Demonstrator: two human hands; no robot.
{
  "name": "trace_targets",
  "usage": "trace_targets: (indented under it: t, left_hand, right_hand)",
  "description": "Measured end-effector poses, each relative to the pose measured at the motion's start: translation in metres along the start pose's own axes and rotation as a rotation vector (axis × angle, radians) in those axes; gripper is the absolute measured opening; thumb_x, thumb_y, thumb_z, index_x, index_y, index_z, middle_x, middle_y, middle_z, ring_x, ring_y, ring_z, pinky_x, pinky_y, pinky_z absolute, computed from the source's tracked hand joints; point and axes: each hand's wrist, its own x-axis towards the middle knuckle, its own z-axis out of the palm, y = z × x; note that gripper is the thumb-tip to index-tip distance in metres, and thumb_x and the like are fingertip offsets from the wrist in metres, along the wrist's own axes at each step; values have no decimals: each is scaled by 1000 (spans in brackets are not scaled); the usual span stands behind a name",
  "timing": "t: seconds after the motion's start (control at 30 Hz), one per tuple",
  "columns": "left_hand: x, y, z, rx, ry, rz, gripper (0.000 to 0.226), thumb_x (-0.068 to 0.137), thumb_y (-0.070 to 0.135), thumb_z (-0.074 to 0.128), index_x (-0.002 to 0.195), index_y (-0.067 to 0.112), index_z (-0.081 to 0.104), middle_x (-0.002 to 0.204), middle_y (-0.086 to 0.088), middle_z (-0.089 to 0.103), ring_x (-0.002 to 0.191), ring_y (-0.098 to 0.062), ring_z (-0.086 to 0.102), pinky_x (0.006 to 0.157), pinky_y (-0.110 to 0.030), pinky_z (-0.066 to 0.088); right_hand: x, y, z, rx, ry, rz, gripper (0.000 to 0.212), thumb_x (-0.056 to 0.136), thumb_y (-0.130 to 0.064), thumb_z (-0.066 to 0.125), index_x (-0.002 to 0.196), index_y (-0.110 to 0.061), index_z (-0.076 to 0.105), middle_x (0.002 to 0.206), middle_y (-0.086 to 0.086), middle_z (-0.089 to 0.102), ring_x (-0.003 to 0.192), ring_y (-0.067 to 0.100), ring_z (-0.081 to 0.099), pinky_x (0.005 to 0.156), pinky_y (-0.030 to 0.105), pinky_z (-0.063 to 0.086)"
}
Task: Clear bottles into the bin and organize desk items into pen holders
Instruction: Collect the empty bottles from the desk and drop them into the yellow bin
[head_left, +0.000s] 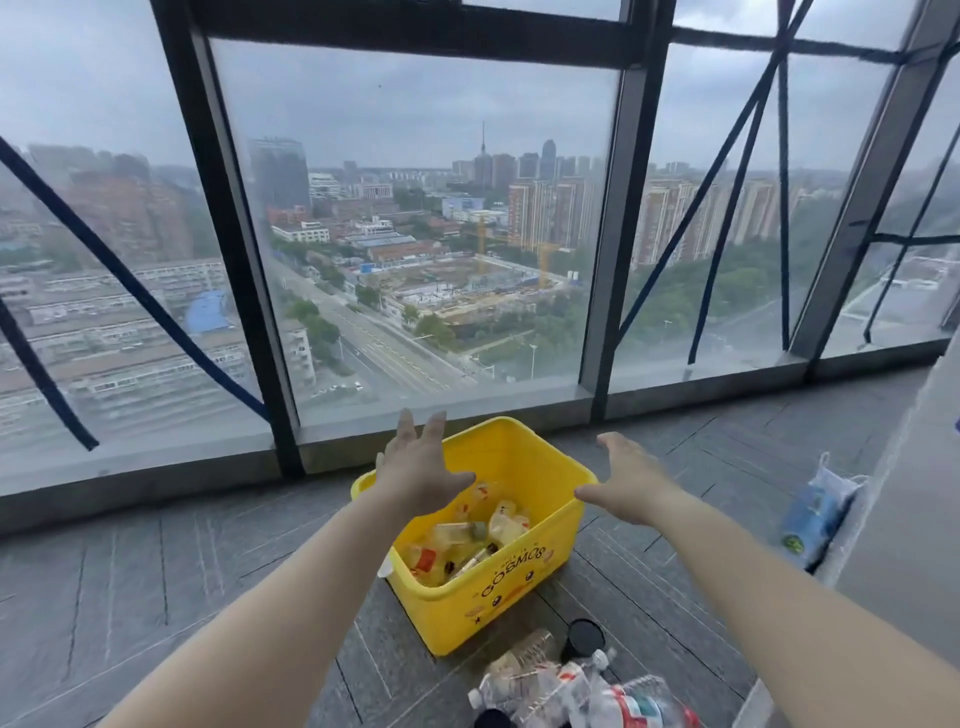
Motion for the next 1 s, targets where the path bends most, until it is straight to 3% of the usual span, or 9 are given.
trace_targets:
  t: [0.2, 0.33, 0.5, 0.67, 1.0]
  left_hand:
    - [-63, 84, 6, -234, 105, 302, 65, 88, 36, 63, 144, 22, 32, 150, -6, 28, 136, -23, 33, 107, -35, 34]
    - [-114, 155, 36, -256, 12, 444, 61, 88, 35, 64, 141, 23, 37, 146, -4, 33, 133, -20, 36, 105, -31, 33]
    - [-172, 265, 66, -355, -61, 646, 57, 84, 32, 67, 135, 21, 44, 139, -5, 41, 129, -20, 41, 105, -28, 32]
    - [-237, 361, 103, -361, -169, 831, 53, 84, 37, 65, 132, 27, 45, 139, -1, 42, 123, -19, 49, 99, -36, 42]
    - [-346, 500, 193, -324, -391, 1089, 58, 84, 40, 67, 135, 23, 44, 139, -5, 43, 125, -23, 46, 103, -34, 40]
  right_hand:
    - [-89, 33, -61, 27, 136, -63, 69, 85, -40, 64, 143, -19, 31, 148, 4, 36, 135, 24, 34, 106, 38, 34]
    - [-171, 80, -106, -5, 203, -23, 68, 87, -37, 63, 144, -20, 30, 150, 2, 33, 137, 21, 30, 111, 33, 28]
    - [-282, 157, -165, -57, 369, 166, 65, 87, -38, 64, 142, -20, 34, 149, 3, 35, 137, 20, 31, 107, 26, 26]
    - [-397, 236, -210, -88, 498, 419, 61, 88, -41, 62, 140, -21, 36, 147, 3, 38, 134, 21, 35, 103, 30, 32]
    - [-573, 365, -234, -183, 683, 785, 56, 84, -36, 67, 132, -18, 45, 140, 5, 44, 129, 24, 41, 105, 32, 35]
